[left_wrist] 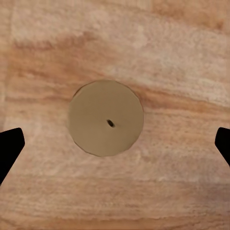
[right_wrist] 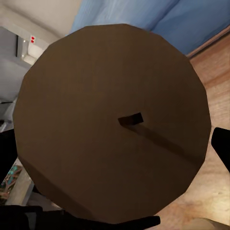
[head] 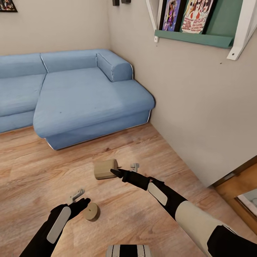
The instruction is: Place each of the two pumpkins and all three candles from the living room inside a cabinet in the living room (use any cabinet), then make sure every cabinet is closed, and position the cauldron so it is next to a table in the living room.
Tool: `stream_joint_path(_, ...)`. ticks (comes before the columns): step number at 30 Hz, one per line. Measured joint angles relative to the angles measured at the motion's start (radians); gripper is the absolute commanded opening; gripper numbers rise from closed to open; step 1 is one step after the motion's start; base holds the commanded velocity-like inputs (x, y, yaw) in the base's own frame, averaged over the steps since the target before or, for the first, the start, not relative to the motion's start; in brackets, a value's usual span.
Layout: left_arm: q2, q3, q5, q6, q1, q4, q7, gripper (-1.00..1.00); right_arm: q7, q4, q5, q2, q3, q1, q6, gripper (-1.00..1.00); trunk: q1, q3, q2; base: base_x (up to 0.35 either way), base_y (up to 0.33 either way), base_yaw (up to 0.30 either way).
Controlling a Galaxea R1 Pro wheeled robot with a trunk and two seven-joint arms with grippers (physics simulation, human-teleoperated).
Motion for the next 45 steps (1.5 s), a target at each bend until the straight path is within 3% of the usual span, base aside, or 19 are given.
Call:
stream_joint_path(12,0.000,-0.001,0.000,-0.004,0.000,0.000,0.001,1.00,0.020,-0.001,0.000,0.004,0.001,0.000,-0.001,-1.00,0.046,-0.038,-0.084,0.000,0.000,0.000)
stream_joint_path(14,0.000,-0.002,0.000,-0.004,0.000,0.000,0.001,1.00,0.065,-0.002,0.000,0.006,0.004,0.000,0.000,-1.00,0.047,-0.045,-0.084,0.000,0.000,0.000)
stream_joint_path(18,0.000,-0.002,0.000,-0.004,0.000,0.000,0.001,1.00,0.222,-0.003,-0.001,0.001,0.003,0.000,0.007,-1.00,0.049,-0.061,-0.085,0.000,0.000,0.000)
stream_joint_path(21,0.000,-0.002,0.000,-0.004,0.000,0.000,0.001,1.00,0.264,-0.002,-0.003,0.000,0.001,0.000,0.010,-1.00,0.050,-0.072,-0.086,0.000,0.000,0.000)
stream_joint_path(45,-0.012,-0.012,-0.006,-0.013,0.000,0.000,0.000,1.00,0.269,0.001,-0.014,0.001,-0.003,0.000,0.006,-1.00,0.061,-0.165,-0.092,0.000,0.000,0.000)
